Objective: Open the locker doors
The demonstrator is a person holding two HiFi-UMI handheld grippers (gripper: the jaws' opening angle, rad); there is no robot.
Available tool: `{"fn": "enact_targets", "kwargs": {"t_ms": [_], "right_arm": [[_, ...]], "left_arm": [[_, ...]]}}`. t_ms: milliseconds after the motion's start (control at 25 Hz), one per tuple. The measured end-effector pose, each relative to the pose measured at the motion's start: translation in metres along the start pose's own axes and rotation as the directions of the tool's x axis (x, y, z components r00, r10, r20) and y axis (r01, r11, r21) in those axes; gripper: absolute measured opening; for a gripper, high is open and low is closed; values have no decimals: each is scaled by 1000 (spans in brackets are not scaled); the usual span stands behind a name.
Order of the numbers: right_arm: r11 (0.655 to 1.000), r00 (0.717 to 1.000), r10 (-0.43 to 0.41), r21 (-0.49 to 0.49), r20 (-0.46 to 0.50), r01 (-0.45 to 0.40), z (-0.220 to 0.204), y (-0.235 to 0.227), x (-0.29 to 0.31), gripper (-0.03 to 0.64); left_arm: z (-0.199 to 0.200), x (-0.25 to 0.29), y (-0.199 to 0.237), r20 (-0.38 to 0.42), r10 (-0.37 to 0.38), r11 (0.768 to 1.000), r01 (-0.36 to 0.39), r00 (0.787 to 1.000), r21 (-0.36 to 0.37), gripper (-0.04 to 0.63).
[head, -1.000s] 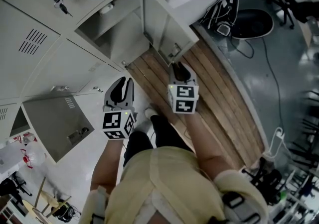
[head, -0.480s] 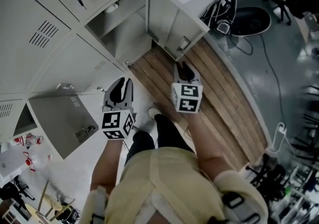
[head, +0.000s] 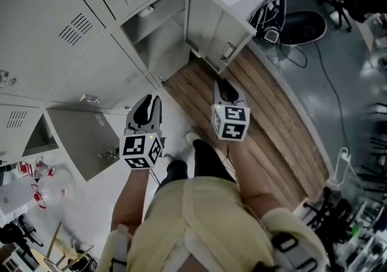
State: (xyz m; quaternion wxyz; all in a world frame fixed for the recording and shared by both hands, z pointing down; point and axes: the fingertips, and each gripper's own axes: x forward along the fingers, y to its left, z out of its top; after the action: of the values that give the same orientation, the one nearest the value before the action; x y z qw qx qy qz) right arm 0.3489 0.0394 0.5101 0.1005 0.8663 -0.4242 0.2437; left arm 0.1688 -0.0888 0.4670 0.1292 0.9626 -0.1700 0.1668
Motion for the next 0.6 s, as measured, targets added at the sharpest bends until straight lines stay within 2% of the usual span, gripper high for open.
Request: {"fn": "enact_targets", "kwargs": {"t_ms": [280, 600], "right_arm": [[999, 998, 51, -6, 40, -50, 9, 24, -29, 77], [998, 994, 65, -20, 87, -64, 16, 44, -61, 15]], "left_arm": [[-3, -23, 2, 10, 4, 1000, -4, 1000, -6, 69], [-3, -49, 5, 24, -2, 1000, 2, 1000, -13, 67]]}}
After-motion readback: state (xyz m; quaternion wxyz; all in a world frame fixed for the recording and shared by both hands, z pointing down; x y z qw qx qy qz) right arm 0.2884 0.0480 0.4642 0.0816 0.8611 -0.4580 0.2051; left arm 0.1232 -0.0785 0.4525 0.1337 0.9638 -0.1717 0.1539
